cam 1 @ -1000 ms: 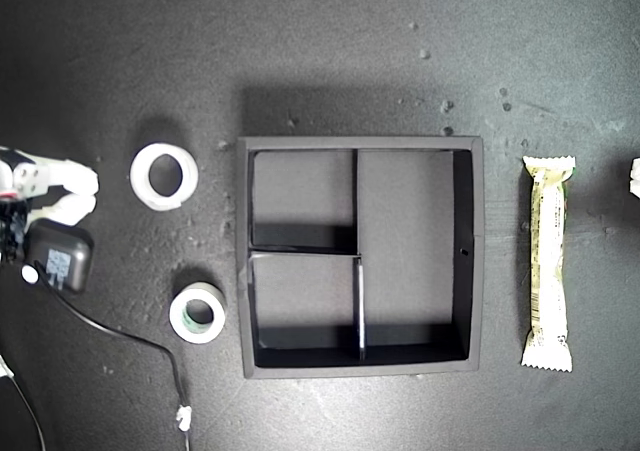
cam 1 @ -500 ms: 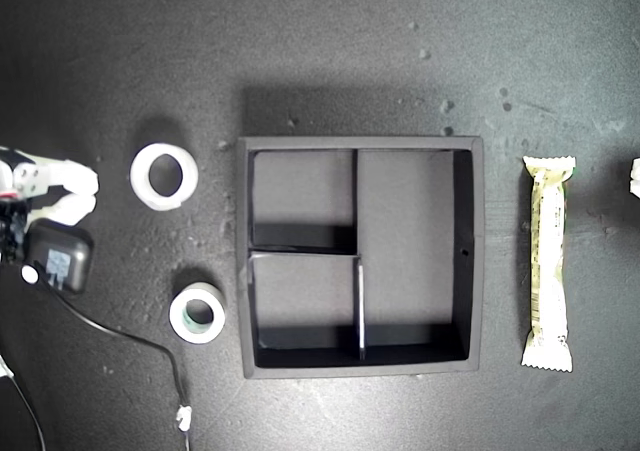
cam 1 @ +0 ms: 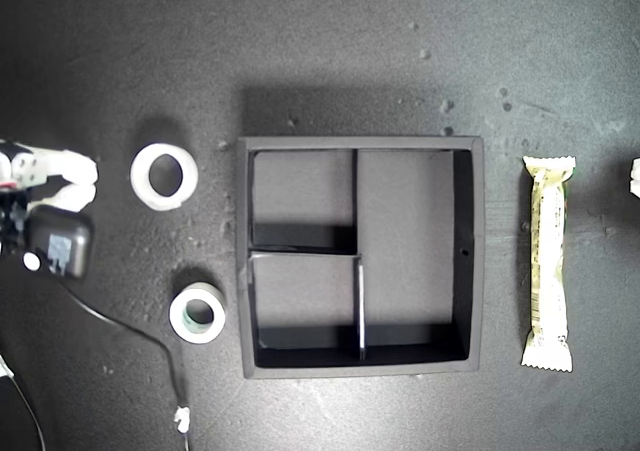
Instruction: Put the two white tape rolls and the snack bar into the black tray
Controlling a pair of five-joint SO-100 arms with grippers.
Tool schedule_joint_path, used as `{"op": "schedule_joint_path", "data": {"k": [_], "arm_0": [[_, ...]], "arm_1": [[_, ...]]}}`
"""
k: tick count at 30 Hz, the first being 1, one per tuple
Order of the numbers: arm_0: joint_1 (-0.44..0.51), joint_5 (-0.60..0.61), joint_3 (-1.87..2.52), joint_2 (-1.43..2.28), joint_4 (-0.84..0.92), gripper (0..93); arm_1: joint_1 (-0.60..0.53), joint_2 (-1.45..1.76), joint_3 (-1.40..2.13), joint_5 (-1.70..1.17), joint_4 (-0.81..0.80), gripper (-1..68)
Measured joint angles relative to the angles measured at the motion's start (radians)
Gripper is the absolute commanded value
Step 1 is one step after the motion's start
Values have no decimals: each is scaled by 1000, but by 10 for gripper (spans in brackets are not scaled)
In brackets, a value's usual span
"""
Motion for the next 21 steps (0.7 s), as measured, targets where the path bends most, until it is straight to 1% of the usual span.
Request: {"op": "schedule_joint_path", "data": {"k": [2, 3, 5, 7, 11, 12, 15, 16, 18, 21], "arm_0": [[3, -43, 0, 0, 0, 1], [12, -72, 0, 0, 0, 1], [29, -110, 0, 0, 0, 1], [55, -133, 0, 0, -2, 1], [153, -198, 0, 0, -23, 0], [184, -241, 0, 0, -28, 0], [301, -433, 0, 0, -34, 0], [325, -482, 0, 0, -48, 0], [347, -485, 0, 0, -83, 0], [362, -449, 0, 0, -158, 0]], "arm_1": [[18, 0, 0, 0, 0, 12], [28, 0, 0, 0, 0, -1], [31, -3, 0, 0, -18, -3], [29, -11, 0, 0, -84, -3], [21, -11, 0, 0, -267, -3], [20, -11, 0, 0, -318, -3], [17, -11, 0, 0, -480, -4], [12, -11, 0, 0, -532, -4], [-5, -11, 0, 14, -588, -4], [-21, -11, 0, 213, -546, -4]]}}
